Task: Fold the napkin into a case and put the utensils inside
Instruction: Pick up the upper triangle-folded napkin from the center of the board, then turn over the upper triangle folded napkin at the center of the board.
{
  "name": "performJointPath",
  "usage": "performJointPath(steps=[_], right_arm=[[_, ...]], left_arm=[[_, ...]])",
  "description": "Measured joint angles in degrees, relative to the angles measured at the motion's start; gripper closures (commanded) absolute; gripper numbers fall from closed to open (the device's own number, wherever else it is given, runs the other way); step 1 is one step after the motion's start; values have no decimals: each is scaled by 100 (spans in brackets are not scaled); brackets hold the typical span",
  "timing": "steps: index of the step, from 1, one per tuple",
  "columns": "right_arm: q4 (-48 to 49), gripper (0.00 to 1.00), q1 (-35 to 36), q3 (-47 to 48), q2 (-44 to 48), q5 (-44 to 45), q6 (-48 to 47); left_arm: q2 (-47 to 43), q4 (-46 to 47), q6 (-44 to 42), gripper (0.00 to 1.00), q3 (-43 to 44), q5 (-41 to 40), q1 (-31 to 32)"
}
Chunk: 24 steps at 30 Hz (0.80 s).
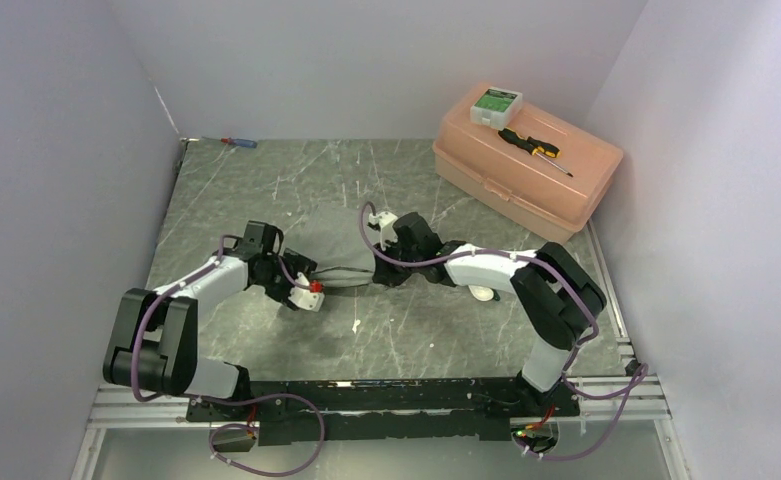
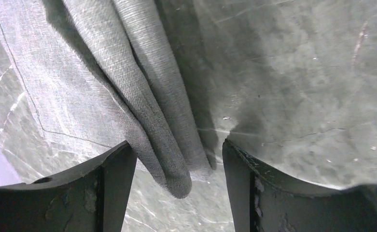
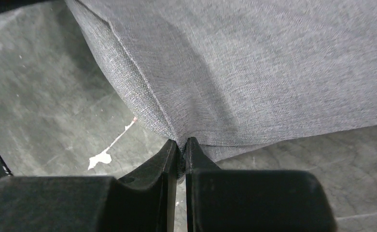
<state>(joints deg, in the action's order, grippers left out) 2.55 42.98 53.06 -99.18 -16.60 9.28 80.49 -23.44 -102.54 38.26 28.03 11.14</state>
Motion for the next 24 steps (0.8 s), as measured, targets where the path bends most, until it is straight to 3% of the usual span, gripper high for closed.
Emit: performJointPath(steps=[7,14,17,22,24], right_arm=[[-162,100,-52,387,0,-46,2],[-304,100,-101,446,-15,-205,24],[-326,100,-186,483,-26,-385,70],[-337,100,-389,535,-26,-688,199],[-334,100,-468,544,-26,-820,278]], left_arm=[[-315,17,85,31,-275,-144,140],[-363,1451,420,37,-785,-483,514],[-142,2004,629,47,-798,-713,623],[4,2192,999,87,-817,-1034,702],[0,2105,1182,94,-826,-1106,741]])
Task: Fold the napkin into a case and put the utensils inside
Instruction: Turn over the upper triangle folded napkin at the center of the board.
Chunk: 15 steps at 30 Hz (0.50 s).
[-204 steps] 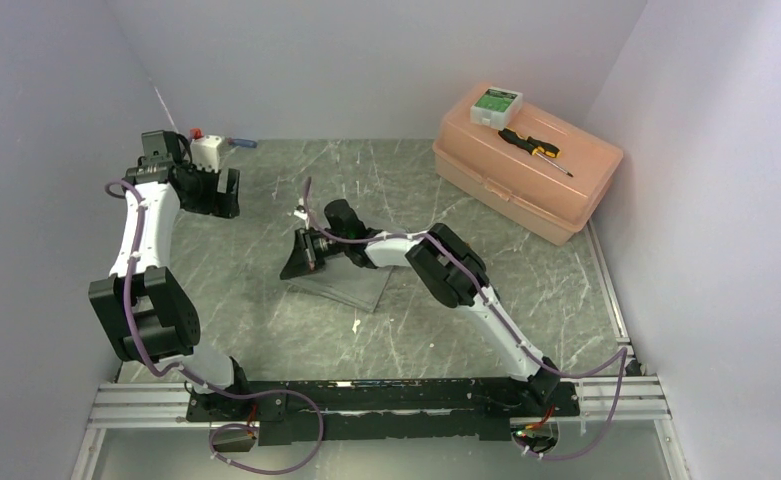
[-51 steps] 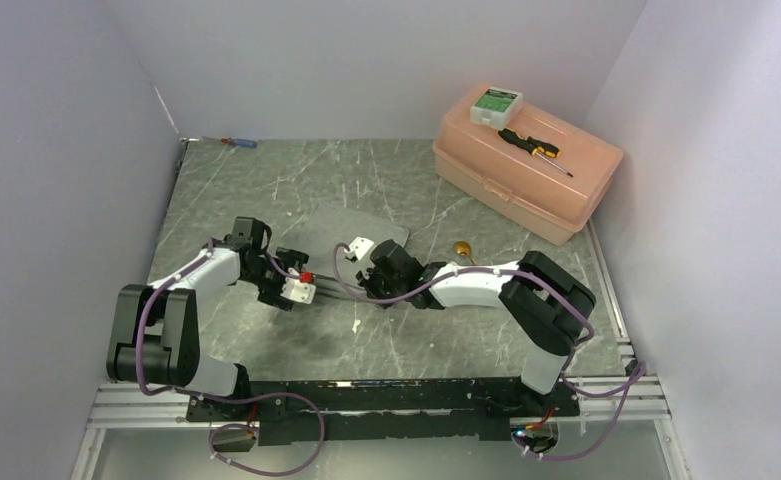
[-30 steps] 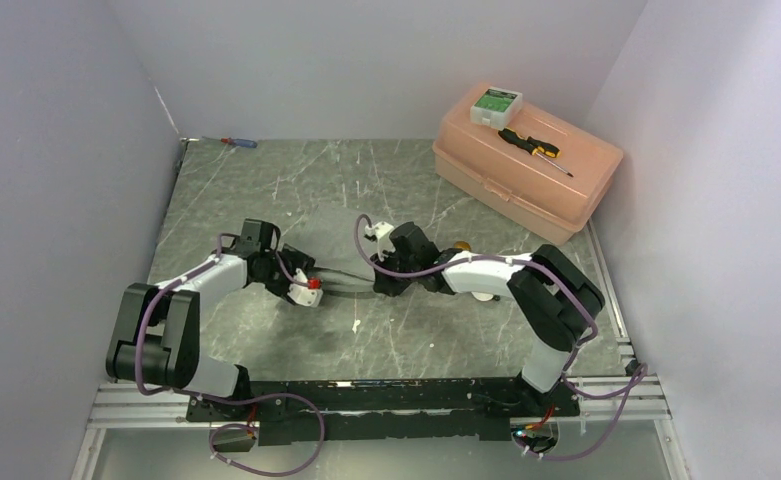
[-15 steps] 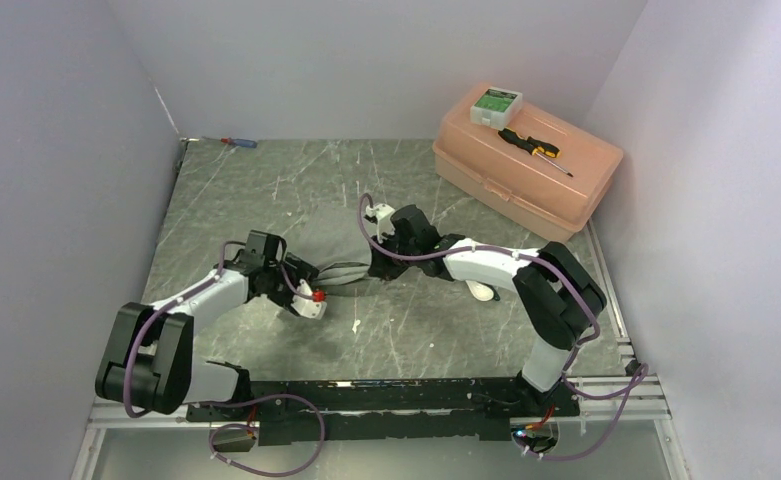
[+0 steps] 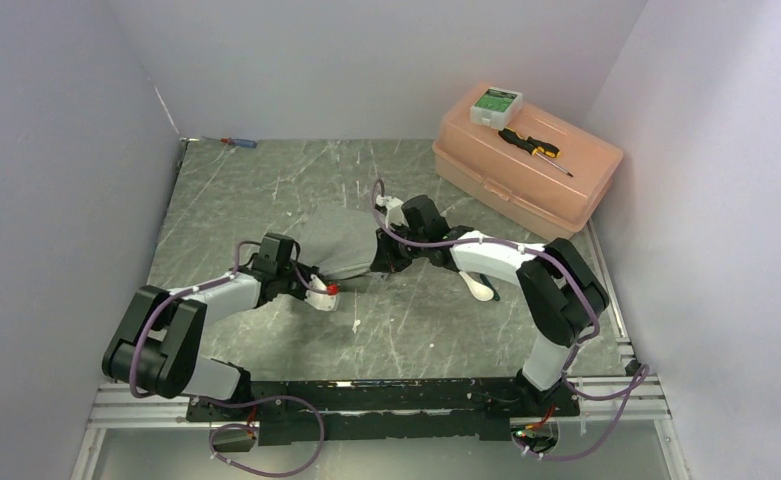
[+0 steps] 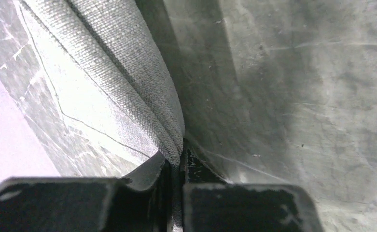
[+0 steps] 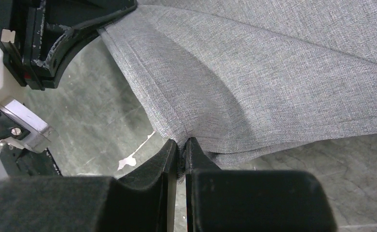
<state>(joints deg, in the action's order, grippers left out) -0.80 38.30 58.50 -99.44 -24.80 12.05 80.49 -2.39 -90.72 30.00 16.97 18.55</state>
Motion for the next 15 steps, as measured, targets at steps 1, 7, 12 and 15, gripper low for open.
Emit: performJointPath(steps=[1,7,12,15], right_arm=[[0,100,-28,4,0,-57,28],[-63,100,-133,76,0,-188,149],[-223,100,-232,247,2,-186,155],[-345,100,-260,291,37,-181,149]], left_arm=[[-11,-35,98,95,11,-17,24],[-332,-595,597,97,315,-70,57],[-446,-1185,933,97,793,-81,50],[-446,-1788,1064,97,1228,-50,52]])
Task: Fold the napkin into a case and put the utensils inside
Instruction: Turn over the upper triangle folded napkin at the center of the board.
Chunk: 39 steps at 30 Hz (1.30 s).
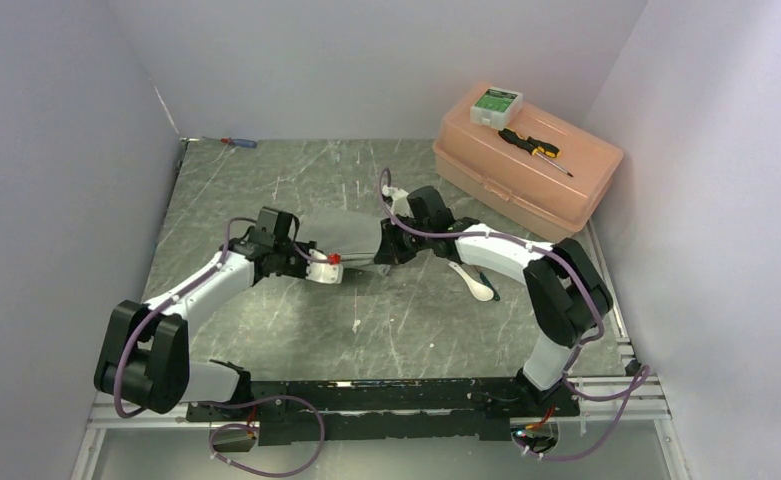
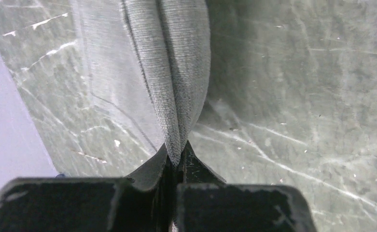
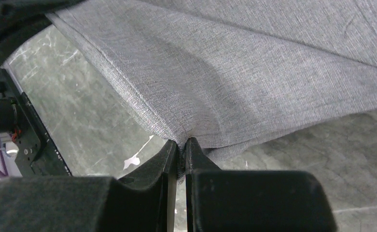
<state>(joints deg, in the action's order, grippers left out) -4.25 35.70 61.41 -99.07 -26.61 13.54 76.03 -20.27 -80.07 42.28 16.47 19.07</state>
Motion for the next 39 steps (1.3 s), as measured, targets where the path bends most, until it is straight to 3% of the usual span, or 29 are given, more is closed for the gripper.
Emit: performJointPath(steps=[6,10,19,26,29,33,39], right_arm=[[-332,100,120,-70,632,170,2],[-398,100,579,-518,1539,568,46],[-1611,100,1882,-962,2944,1027,542],[-2382,100,1985,-728,4197,739,1259],[-2398,100,1902,-560,4039,522,1370],[-2138,100,1246,-544,3106,-9,1360],[-1700,100,210,-219,861,-592,988]], left_arm=[[61,-1384,365,97,1174,109,0],[-271,-2186,730,97,1429,153,120],[-1226,-4468,1659,97,1740,190,1364],[-1231,-6124,2435,97,3399,542,2015],[-1176,-6404,2535,97,3565,699,2017],[-719,-6485,2452,97,3272,726,1869],[1773,-5595,2011,97,3480,922,236]])
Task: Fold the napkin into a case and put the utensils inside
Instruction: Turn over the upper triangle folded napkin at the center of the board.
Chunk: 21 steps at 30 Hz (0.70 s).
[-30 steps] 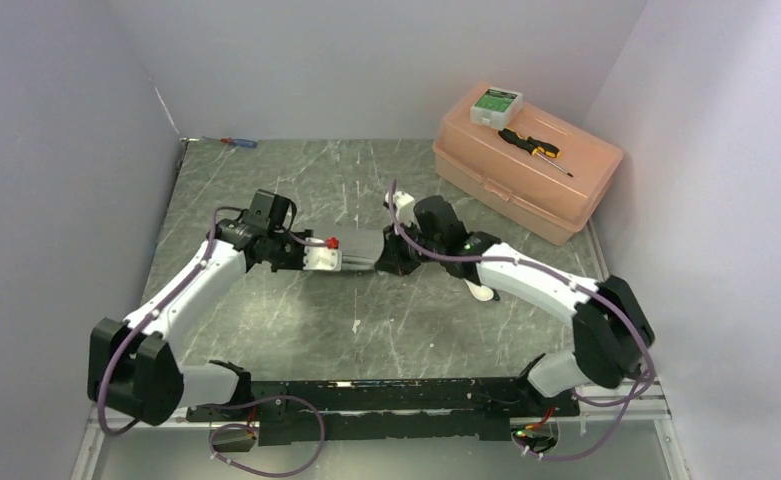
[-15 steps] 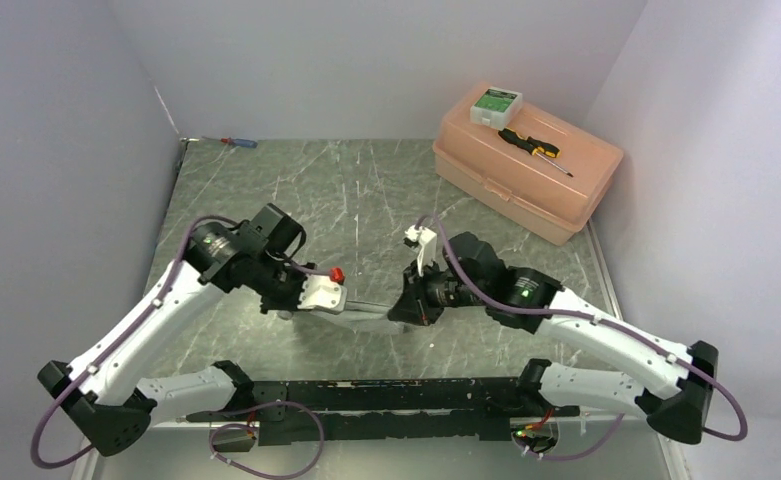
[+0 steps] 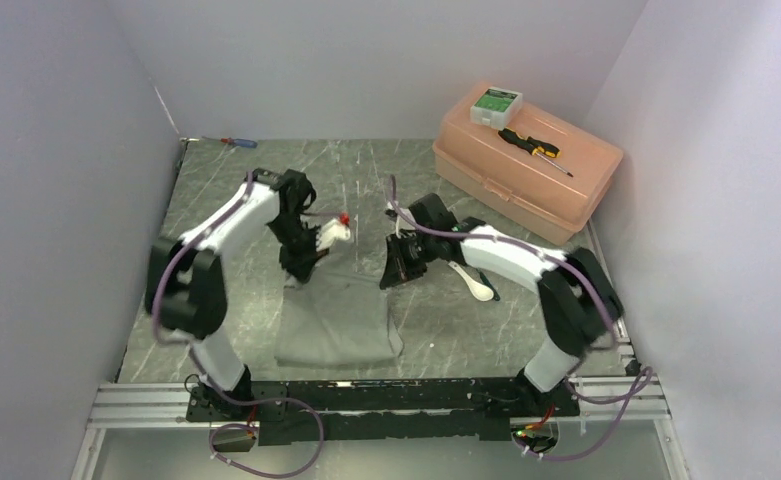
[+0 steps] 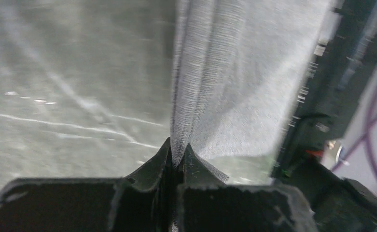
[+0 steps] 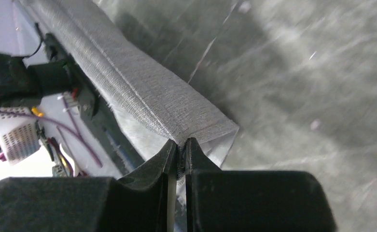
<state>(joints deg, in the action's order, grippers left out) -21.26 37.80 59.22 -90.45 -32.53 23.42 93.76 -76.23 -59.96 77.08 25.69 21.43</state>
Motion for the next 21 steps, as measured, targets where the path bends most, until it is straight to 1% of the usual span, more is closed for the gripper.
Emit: performJointPath(steps=[2,5,7,9,11,13,14,16,18,19,21], right_arm=[[37,100,-179,354,-645,-142,-168],[24,99,-463,1174,-1598,-387,-501],[-11,92,-680,1641,-2052,-516,-684],[-74,84,-901,2072,-2450,-590,-844],[-96,71,-1058,2420,-2815,-614,-968],[-103,60,-1207,2723,-3202,-603,-1075],[-118,52,-1266,2835,-3366,-566,-1117],[-140,31,-1355,2992,-3585,-634,-1108],[-105,16,-1362,3154,-3595,-535,-1115],[-55,10,-1360,3215,-3591,-492,-1130],[127,6,-1338,3241,-3563,-286,-1123]], left_arm=[[929,293,-63,97,481,20,-354],[2024,461,-83,97,1379,-20,-643],[2734,570,-76,97,2116,-15,-739],[3274,688,-52,96,2623,-7,-772],[3700,748,-20,95,2973,-4,-778],[3926,619,90,94,3285,42,-791],[4004,590,129,91,3416,44,-804],[4135,498,243,84,3628,68,-833],[4229,463,354,74,3757,111,-857],[4266,450,415,65,3805,153,-879],[4286,437,579,40,3829,269,-929]])
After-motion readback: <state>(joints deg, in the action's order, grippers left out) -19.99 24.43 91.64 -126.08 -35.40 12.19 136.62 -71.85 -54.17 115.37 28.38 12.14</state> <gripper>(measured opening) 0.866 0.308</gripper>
